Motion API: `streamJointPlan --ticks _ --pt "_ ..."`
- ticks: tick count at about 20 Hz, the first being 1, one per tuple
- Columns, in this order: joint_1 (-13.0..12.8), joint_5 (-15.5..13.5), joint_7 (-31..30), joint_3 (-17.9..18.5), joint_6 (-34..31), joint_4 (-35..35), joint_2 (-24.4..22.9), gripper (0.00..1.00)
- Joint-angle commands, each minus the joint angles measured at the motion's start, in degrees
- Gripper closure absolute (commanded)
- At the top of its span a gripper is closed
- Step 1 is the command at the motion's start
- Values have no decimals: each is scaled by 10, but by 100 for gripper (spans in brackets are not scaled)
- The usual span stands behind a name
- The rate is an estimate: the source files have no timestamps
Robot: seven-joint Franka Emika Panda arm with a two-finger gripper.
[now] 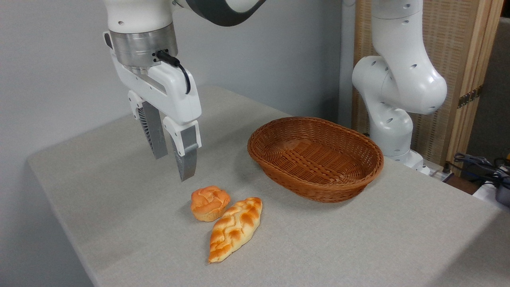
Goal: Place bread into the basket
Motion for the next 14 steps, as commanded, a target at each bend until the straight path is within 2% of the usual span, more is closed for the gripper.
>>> streamJointPlan --ticks 1,7,14 --pt "-6 -25 -1 10 5 5 1 0" --pt "-7 -29 -5 7 5 5 2 0" --pt "-21 -27 -2 12 -3 4 1 0"
